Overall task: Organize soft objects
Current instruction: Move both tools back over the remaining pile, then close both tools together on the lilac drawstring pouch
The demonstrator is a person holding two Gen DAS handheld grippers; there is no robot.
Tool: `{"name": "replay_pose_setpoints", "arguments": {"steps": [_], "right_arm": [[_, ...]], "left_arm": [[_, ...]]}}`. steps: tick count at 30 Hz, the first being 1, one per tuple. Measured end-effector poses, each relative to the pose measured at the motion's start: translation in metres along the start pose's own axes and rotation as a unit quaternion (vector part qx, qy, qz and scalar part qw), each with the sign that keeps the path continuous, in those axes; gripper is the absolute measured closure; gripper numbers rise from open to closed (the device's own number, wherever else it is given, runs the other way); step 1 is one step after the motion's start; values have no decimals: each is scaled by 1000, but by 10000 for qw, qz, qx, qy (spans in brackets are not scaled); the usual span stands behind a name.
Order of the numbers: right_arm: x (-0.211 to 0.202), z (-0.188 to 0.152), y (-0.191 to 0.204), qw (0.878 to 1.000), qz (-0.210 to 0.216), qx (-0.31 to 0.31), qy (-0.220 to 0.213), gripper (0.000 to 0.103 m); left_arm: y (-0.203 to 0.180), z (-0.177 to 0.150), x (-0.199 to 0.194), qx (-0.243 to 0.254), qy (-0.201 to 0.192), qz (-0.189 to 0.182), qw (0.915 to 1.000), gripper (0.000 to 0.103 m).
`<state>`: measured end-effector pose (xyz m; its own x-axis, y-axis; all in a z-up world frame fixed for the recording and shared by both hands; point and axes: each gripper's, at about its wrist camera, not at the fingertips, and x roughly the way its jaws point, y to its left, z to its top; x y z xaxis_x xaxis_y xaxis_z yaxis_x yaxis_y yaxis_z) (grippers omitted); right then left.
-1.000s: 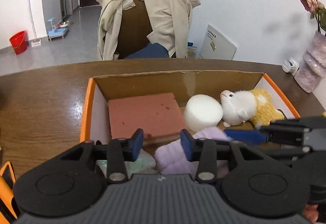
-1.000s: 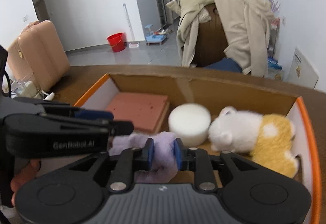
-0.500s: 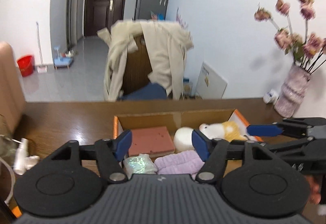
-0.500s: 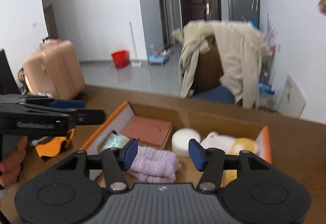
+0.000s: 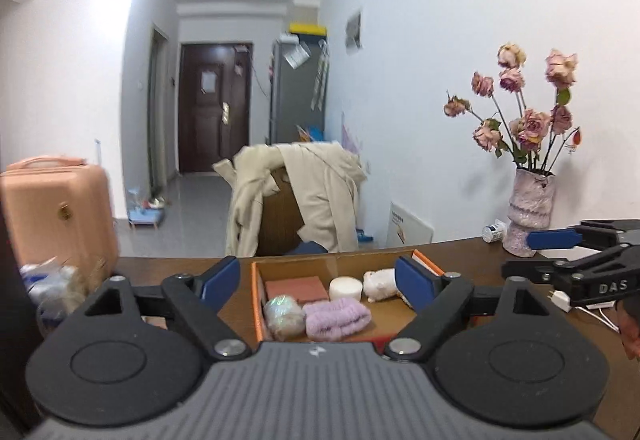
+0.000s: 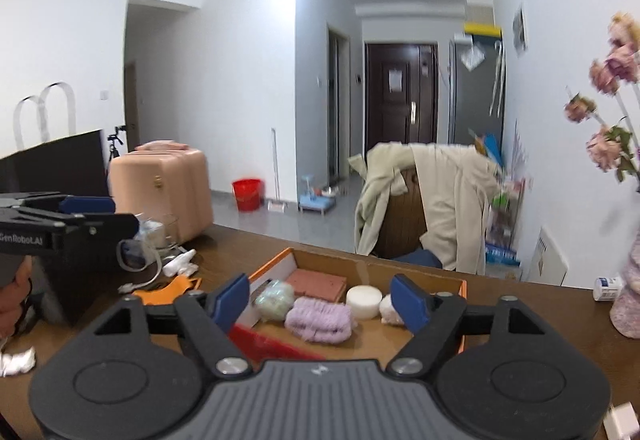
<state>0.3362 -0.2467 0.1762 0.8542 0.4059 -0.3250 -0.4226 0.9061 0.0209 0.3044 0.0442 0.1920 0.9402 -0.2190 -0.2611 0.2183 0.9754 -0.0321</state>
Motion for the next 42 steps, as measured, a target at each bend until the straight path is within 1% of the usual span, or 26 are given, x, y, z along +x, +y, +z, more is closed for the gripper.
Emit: {"name": "replay_pose_setpoints", "arguments": {"steps": [2,4,5,7,9,12,14,16,18,21,24,27,28,30,33,38,40,42], "right_arm": [[-23,-22,12,9999,1,-69,-76,19],[-40,-43,20,9998,88,74,-154,16],[-47,-53,24,9997,115,140,-169,16],[-59,-75,32,9995,95,248,-193,16],[-68,-98,40,9996,44,247,-163,16],[-76,-136,48,9985,113,501,174,15],[-76,-157,59,9981,215,406,418,15],[-76,-171,66,9973,237,293,630,15],[-75,-175,72,9966,255,330,705,15],[-74,-171,73,9966,327,367,665,15],[-68,-167,70,9966,280,470,624,17],[-56,-164,61,9942,272,794,672,18],[-51,-164,57,9927,286,936,706,20],[-40,-164,52,9888,368,1216,783,28],[-19,-164,46,9809,542,1645,884,33],[24,-161,44,9687,754,2144,998,40],[44,-161,42,9618,817,2392,1050,41],[60,-160,45,9619,731,2385,1118,41]], "left_arm": [[-6,-21,-23,-77,-72,94,9999,14],[-10,-43,-44,-168,-132,144,9997,11],[-12,-55,-53,-234,-163,113,9995,7],[-14,-78,-68,-347,-97,30,9993,6],[-16,-99,-79,-455,18,24,9990,4],[-20,-125,-91,-465,207,14,9987,3],[-17,-142,-96,-441,307,-137,9985,2],[-16,-152,-93,-476,481,-127,9976,2],[-17,-156,-88,-495,560,-133,9971,2],[-16,-154,-82,-523,565,-147,9969,2],[-14,-153,-74,-559,612,-124,9965,2],[-11,-155,-64,-629,713,-92,9954,2],[-10,-156,-60,-650,744,-60,9951,2],[-8,-158,-50,-687,800,34,9944,3],[-7,-161,-36,-727,844,112,9937,3],[-3,-166,-8,-834,1023,40,9912,10],[1,-167,2,-943,1138,-27,9890,13],[7,-169,12,-1114,1279,-142,9854,20]]}}
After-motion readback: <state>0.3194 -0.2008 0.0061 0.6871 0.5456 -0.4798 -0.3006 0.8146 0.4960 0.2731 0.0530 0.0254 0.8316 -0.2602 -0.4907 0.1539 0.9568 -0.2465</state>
